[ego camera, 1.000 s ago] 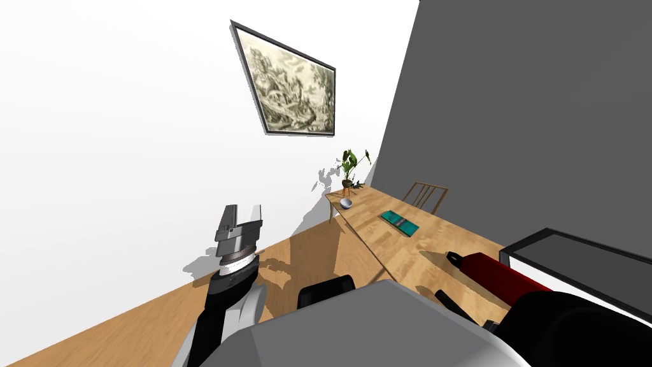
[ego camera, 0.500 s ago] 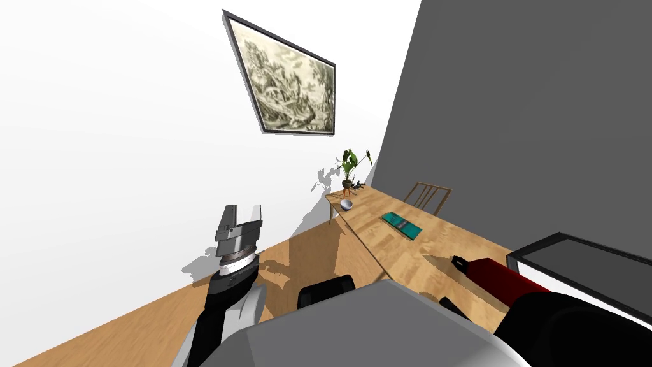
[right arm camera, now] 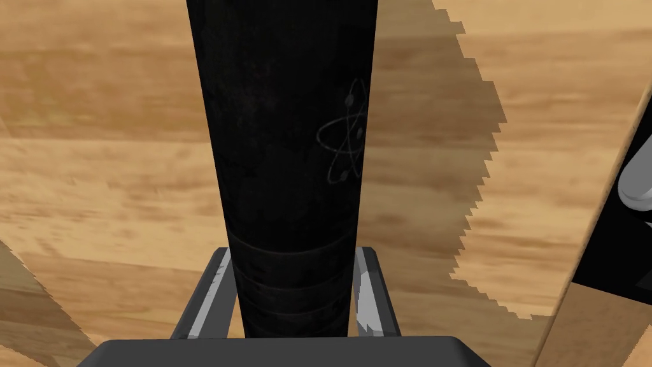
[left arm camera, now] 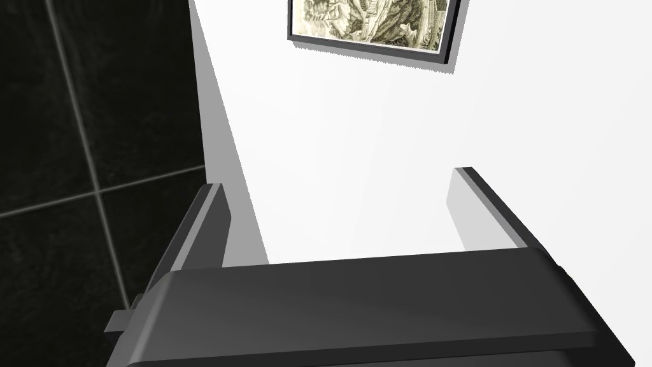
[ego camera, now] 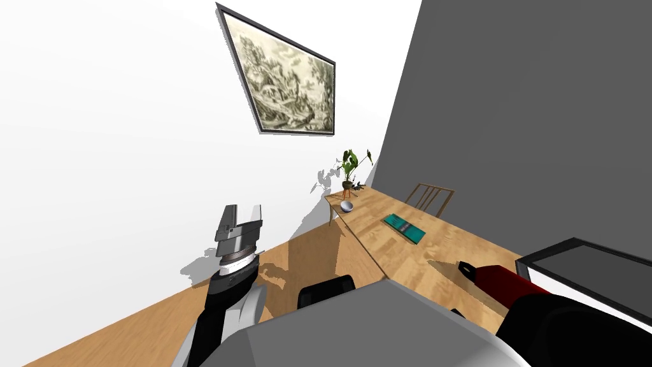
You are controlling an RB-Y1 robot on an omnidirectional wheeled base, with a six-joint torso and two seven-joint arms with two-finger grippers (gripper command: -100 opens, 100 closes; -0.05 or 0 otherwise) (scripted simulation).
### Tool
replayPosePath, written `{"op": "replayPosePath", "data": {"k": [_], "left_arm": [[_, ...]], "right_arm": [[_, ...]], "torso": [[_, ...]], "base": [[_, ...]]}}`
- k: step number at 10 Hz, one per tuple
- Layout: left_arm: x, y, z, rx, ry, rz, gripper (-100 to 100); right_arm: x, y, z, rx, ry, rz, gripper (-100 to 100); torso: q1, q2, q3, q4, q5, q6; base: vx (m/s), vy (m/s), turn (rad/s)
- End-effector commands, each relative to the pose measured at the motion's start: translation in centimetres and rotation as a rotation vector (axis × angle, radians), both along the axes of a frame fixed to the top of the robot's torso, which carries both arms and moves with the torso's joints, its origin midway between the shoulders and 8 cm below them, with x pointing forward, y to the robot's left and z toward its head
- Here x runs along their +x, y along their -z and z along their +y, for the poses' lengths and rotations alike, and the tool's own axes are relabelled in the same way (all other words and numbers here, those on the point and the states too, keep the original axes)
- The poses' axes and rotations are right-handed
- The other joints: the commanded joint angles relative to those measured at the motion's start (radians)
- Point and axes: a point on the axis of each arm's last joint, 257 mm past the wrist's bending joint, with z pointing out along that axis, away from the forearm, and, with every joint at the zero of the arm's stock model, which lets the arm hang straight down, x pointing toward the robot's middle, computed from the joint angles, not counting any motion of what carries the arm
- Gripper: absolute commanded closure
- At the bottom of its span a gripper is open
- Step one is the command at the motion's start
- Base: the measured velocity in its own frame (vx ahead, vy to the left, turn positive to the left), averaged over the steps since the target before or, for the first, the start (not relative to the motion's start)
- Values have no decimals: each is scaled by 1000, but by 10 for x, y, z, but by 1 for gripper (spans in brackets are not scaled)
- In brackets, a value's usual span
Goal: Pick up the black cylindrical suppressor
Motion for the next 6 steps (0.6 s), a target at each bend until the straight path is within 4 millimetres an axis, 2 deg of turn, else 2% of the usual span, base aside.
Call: {"op": "replayPosePath", "data": {"k": [1,2,3,4,6], "left_arm": [[0,0,0,0,0,0,0],[0,0,0,0,0,0,0],[0,0,0,0,0,0,0],[0,0,0,0,0,0,0],[0,0,0,0,0,0,0]], "right_arm": [[-15,-3,2,-5,9,1,100],[-12,-3,3,-2,-5,-8,100],[-35,-7,4,-19,14,3,100],[-38,-8,5,-16,11,3,100],[-35,-8,6,-16,-14,-4,100]], "torso": [[0,0,0,0,0,0],[0,-1,-1,0,0,0],[0,0,0,0,1,-1],[-1,-2,-1,0,1,0],[1,0,0,0,1,-1]], "base": [[92,-15,-10],[50,-12,-16],[118,-31,-3],[114,-25,-14],[21,-4,0]]}}
